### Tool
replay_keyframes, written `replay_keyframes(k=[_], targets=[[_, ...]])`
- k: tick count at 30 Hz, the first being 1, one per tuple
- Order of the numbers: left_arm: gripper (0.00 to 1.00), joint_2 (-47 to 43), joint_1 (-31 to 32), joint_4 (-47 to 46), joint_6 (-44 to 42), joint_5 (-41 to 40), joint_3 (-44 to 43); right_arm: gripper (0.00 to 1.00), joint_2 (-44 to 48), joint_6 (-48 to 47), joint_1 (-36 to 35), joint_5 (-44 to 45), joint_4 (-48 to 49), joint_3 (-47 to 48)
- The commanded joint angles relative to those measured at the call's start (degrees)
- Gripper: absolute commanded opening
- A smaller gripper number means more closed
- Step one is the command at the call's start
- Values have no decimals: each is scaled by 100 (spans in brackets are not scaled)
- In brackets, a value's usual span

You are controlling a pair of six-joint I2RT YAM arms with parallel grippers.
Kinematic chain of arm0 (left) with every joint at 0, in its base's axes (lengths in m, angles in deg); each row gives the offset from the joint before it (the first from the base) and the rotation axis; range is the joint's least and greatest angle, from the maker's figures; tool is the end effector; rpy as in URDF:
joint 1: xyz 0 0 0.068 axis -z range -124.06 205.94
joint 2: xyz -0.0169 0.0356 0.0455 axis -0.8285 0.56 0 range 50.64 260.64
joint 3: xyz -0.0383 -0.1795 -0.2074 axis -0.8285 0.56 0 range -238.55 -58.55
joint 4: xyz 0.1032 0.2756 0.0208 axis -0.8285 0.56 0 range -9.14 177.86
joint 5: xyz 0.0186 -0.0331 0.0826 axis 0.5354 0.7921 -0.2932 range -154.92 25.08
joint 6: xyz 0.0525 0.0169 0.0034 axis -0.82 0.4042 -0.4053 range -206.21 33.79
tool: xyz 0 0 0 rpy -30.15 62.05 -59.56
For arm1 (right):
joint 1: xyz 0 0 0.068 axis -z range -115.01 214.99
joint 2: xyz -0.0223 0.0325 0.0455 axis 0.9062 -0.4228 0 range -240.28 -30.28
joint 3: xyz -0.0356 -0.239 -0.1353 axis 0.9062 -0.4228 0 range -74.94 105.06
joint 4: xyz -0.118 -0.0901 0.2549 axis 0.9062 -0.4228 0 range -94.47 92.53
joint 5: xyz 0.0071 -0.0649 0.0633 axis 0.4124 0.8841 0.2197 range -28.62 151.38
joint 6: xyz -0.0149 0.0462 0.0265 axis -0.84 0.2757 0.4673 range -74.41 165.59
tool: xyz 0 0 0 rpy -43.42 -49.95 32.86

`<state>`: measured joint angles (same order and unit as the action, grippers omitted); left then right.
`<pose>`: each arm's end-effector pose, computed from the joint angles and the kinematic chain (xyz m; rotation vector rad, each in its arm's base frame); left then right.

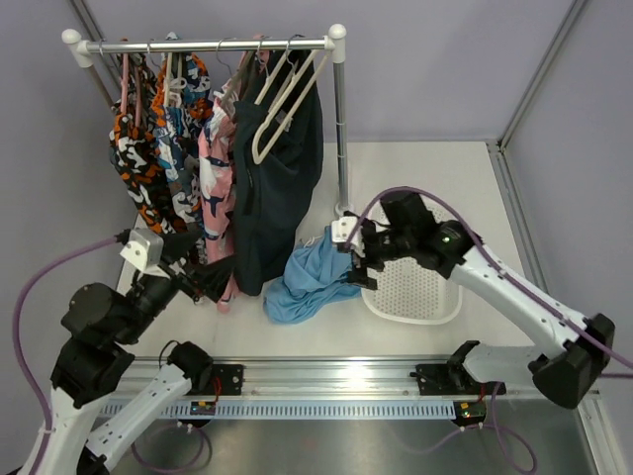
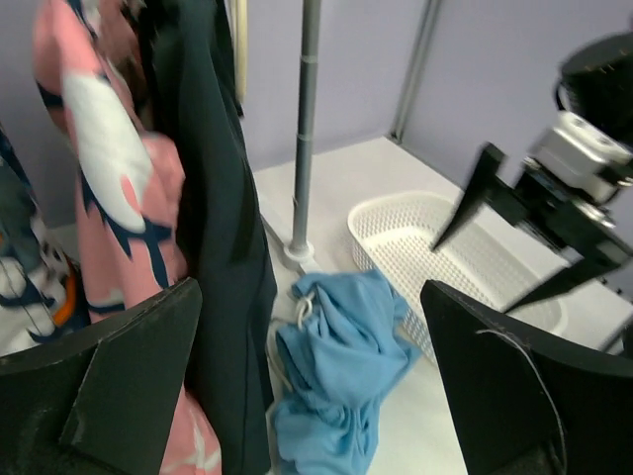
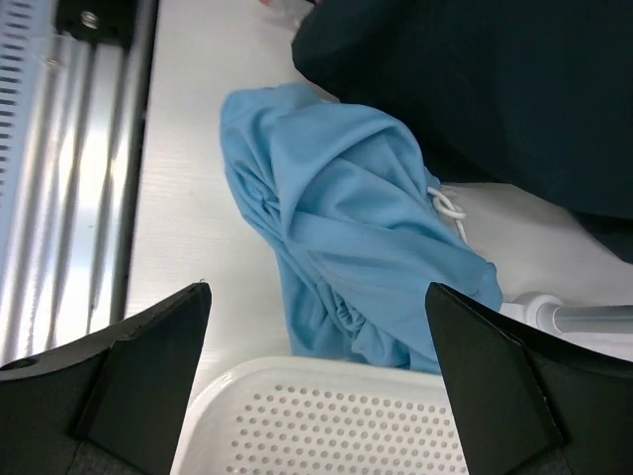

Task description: Remove the shorts from the hanger

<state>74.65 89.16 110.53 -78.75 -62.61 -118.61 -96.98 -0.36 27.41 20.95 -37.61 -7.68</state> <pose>0.0639 -0.0436 0.4487 0.3642 1.4433 -0.6063 0.2013 0.1859 0.3572 -1.6914 1.3407 0.7078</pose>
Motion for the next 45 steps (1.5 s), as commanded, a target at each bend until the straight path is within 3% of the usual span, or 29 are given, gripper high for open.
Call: replay_keyframes(k=[1, 2, 5, 10, 13, 17, 21, 24, 27, 28, 31, 32, 39, 45], targets=[[99, -510, -16, -76, 185, 516, 860, 100, -562, 270, -757, 2492, 1059, 24], [99, -807, -16, -67, 220, 534, 1003, 99, -868, 297, -916, 3340, 1296, -29], [99, -1152, -16, -102, 238, 552, 1434, 99, -1266, 218, -1251, 3970, 1903, -143], [99, -1539, -16, -216, 264, 394, 1882, 100, -2101, 175, -1313, 3805, 2107, 50], [99, -1575, -16, -321, 299, 411, 2120, 99, -2540, -219, -1313, 3229, 1757, 94], [99, -1522, -16, -339, 238, 446, 2120, 100, -3041, -905, -1304, 1999, 369, 401], [99, -1487, -16, -339, 238, 472, 2147, 95, -3787, -1038, -1313, 1625, -432, 919], [99, -1548, -16, -348, 256, 455, 2147, 82, -4148, -1065, -1296, 1617, -547, 1104], [99, -1636, -16, -366, 264, 429, 2164, 57, -4360, -1047, -1304, 1503, -749, 1289], [99, -1654, -16, -366, 256, 429, 2164, 36, -4369, -1030, -1304, 1459, -793, 1315], [99, -1680, -16, -357, 247, 429, 2164, 7, -4177, -1021, -1278, 1301, -820, 1281], [99, -1698, -8, -357, 247, 437, 2164, 1, -3924, -1029, -1226, 1170, -837, 1272], [99, -1768, -16, -374, 238, 429, 2173, 0, -2306, -934, -277, -797, -1619, 1903], [99, -1759, -16, -366, 238, 411, 2173, 0, -1189, -22, 839, -1538, -1568, 2642]])
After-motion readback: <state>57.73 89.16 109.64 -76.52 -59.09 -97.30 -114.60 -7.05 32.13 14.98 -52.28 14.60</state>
